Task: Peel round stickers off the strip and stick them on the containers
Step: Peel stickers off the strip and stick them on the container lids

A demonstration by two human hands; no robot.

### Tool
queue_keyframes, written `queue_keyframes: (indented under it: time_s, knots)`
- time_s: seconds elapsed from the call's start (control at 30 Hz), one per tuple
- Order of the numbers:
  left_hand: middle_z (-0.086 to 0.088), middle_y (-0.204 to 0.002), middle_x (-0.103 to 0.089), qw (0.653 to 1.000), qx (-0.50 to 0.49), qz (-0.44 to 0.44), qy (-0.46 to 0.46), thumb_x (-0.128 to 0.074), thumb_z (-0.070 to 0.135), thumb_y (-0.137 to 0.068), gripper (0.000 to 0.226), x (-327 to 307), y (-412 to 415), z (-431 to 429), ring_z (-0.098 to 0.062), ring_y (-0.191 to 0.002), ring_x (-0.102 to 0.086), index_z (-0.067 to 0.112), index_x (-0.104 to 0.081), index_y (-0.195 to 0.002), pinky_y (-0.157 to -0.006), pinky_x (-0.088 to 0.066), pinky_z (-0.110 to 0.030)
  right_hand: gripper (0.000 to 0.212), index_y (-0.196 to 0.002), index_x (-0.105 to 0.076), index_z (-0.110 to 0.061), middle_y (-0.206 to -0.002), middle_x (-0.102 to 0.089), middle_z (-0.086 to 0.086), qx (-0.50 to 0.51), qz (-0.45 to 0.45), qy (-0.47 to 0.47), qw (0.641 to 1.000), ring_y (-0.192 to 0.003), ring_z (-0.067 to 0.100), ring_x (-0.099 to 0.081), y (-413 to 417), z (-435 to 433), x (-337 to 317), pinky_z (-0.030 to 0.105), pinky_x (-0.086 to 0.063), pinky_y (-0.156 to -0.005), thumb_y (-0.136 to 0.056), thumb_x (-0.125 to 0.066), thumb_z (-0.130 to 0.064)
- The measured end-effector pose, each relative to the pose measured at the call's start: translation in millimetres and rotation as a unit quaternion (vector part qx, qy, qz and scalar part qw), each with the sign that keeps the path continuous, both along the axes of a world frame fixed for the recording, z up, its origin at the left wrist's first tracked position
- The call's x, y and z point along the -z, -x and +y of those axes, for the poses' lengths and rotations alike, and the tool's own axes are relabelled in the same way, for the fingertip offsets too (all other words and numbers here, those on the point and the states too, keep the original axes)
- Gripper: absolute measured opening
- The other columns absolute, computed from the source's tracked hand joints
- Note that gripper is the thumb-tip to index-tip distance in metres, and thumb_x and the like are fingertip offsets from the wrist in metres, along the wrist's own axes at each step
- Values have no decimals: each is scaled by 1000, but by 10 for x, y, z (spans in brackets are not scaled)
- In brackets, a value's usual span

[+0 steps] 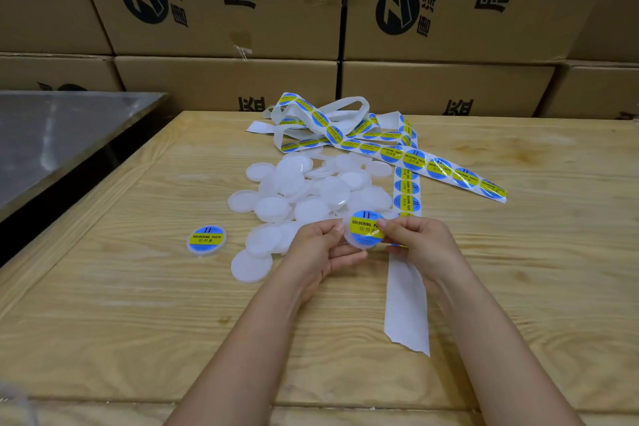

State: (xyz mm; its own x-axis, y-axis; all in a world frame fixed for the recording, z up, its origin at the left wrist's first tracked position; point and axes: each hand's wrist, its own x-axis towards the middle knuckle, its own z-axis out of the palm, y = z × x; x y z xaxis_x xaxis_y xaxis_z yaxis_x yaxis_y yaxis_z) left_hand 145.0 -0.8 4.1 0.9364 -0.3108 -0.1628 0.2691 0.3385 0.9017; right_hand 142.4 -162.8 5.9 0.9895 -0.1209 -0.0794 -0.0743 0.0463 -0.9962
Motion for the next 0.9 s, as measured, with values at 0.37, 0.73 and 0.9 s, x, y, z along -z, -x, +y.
queue_keyframes:
  time_s: [0.37,0.73,0.9]
  knots:
    - [-10,-86,-74,998,12,-20,-50,-38,9,-100,27,0,-5,31,-20,-83,-71,6,-65,-97,-66,-58,-25,16,-72,-69,-1,-72,-63,11,15,0,45,999,-64,11,-54,3,-8,30,19,-43,-60,-75,-76,-15]
    - [-15,-95,-71,997,15,-36,-72,-41,12,-100,25,14,-2,24,-23,-88,-70,0,-62,-108,-74,-58,-29,19,-68,-70,-3,-53,-56,-5,34,-2,91,995,-50,2,-46,-6,-9,46,12,-38,-52,-74,-78,-18]
    - [-17,-98,-70,996,15,-40,-79,-41,12,-100,26,14,5,28,-23,-90,-70,-1,-60,-111,-76,-58,-30,17,-66,-69,-4,-45,-56,-13,39,-15,105,994,-44,-5,-47,-5,11,49,7,-36,-48,-76,-77,-16]
